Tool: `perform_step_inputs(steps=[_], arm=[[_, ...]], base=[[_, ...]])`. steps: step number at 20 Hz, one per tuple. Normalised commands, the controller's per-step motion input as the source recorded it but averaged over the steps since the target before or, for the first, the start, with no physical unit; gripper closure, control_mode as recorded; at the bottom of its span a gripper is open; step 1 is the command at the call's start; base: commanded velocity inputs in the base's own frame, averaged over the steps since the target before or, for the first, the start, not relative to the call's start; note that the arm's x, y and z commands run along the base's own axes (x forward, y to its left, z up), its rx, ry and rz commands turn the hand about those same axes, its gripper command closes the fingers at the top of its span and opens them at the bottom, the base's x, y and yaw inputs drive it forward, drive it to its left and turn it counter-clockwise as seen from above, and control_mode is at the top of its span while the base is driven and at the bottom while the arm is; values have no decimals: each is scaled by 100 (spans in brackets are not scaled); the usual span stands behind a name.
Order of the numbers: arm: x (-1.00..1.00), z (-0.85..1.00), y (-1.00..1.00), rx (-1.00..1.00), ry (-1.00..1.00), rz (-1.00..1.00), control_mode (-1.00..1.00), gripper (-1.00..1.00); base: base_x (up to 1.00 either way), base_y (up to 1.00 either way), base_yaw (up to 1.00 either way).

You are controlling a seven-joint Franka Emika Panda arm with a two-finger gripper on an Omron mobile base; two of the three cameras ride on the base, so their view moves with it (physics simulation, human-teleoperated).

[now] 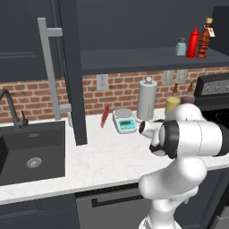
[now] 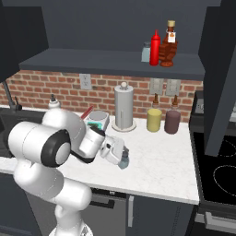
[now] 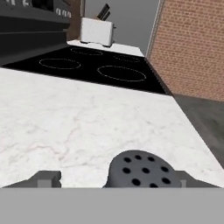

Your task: Put the shaker and condiment bottle from the counter next to their counterparts in the cabinet.

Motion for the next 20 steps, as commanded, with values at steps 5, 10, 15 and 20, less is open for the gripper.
perform_step_inputs(steps=[5,10,15,20], arm=[[0,-10,-19,2,7,0,-100,100],[-2,11,-27,6,3,0,-100,100],[-19,41,-15,4,0,1,-100,100],[-53,31,0,0,0,17,-100,100]], base=[[0,0,0],[0,0,0],[0,0,0],[0,0,0]])
